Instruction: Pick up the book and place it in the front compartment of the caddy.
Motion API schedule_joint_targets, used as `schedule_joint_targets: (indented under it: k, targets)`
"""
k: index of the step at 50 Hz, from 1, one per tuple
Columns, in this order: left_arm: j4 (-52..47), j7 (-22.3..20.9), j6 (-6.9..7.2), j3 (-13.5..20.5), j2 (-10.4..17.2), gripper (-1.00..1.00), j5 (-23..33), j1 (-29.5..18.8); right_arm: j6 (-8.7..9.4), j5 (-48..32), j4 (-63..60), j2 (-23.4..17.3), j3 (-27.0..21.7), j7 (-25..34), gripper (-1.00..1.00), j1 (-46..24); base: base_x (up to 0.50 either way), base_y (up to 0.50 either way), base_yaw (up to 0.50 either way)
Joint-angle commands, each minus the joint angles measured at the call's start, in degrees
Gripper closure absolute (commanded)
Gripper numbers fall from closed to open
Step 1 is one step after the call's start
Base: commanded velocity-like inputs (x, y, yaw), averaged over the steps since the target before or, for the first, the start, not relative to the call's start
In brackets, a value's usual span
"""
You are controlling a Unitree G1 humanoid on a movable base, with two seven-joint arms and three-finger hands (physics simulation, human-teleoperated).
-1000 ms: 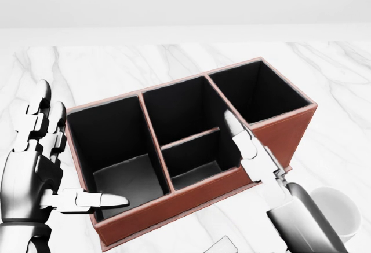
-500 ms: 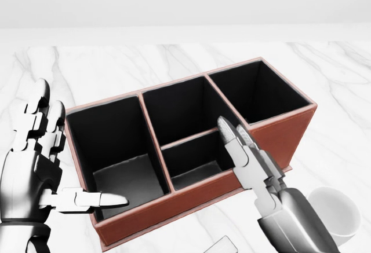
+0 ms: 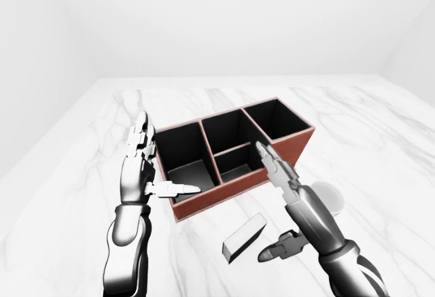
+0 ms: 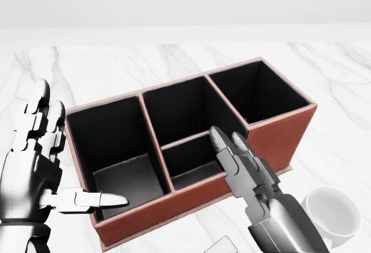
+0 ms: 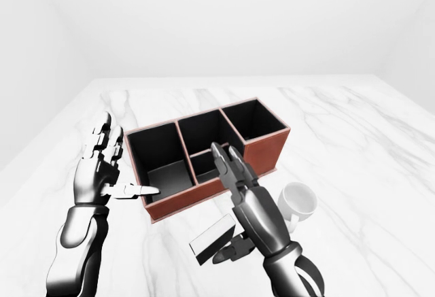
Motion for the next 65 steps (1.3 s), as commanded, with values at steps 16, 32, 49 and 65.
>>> schedule_joint_targets:
  k: [16,32,49,65]
  targets:
    - [-0.2,0.0,0.00,0.1,0.0,-1.00,-0.1,0.0,0.00,-4.3,2.7,-1.5,2.8,-3.0,-1.00,2.2,0.00,0.00,0.00]
    - [-0.4,0.0,0.00,0.2,0.0,-1.00,-0.1,0.0,0.00,-6.6,5.2,-2.4,4.0,-5.1,-1.00,2.2,0.00,0.00,0.00]
    - [0.2,0.0,0.00,0.6,0.2,-1.00,-0.3,-0.3,0.00,-10.1,4.8,-2.7,4.9,-6.6,-1.00,2.4,0.00,0.00,0.00]
    - [0.8,-0.1,0.00,0.8,0.2,-1.00,-0.3,-0.5,0.00,-13.4,3.5,-3.6,6.3,-8.9,-1.00,4.5,0.00,0.00,0.00]
